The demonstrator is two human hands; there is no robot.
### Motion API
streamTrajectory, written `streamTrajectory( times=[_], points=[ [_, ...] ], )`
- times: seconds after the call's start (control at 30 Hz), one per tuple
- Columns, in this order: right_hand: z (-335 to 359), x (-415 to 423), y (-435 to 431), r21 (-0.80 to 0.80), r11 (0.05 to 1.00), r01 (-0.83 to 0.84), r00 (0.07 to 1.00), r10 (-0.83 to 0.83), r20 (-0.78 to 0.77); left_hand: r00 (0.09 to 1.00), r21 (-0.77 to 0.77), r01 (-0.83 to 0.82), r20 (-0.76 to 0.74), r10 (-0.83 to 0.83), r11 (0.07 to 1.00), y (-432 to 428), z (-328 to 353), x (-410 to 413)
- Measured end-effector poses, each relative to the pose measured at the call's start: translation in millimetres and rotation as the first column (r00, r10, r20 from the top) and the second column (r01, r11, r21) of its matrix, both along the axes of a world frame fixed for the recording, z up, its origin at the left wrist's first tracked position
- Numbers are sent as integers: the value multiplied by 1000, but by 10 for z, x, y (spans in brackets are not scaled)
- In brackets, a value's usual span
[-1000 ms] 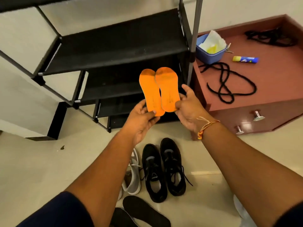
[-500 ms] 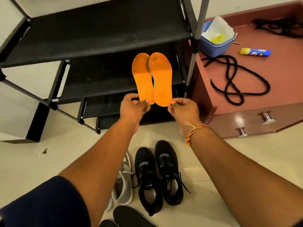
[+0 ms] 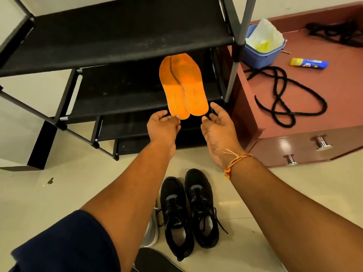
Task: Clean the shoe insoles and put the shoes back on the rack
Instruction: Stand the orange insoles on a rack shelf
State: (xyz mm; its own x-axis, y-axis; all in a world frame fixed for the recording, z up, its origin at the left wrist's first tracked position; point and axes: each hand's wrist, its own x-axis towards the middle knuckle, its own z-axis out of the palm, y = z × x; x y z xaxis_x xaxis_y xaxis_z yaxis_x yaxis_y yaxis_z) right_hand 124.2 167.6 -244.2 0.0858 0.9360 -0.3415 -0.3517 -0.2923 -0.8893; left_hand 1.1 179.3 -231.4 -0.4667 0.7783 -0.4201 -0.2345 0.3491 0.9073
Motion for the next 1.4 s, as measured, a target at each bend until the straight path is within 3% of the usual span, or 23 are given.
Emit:
streamTrajectory(
  times=[0.27,0.4,0.6,0.93,1.2,1.4],
  points=[
    [-30,-87,-52,-27,998,-55,998,55,31,984,-39,-70,162,75,997,-45,-20,102],
    [-62,-66,-56,10,999,-42,999,42,31,975,-36,-99,194,104,994,-45,-27,139],
    [-52,-14,-5,-6,989,-149,988,148,-34,972,-18,-83,219,85,996,-69,-50,166],
    [-104,-19,-2,-30,992,121,991,-123,-58,959,9,-115,260,109,993,-110,-86,125],
    [-230,-173,-11,-17,941,338,940,-339,-31,936,-18,-175,306,172,984,-122,-173,159],
    [-189,-180,-26,29,995,93,994,-91,-57,949,6,-115,296,108,993,-39,-149,176]
  ],
)
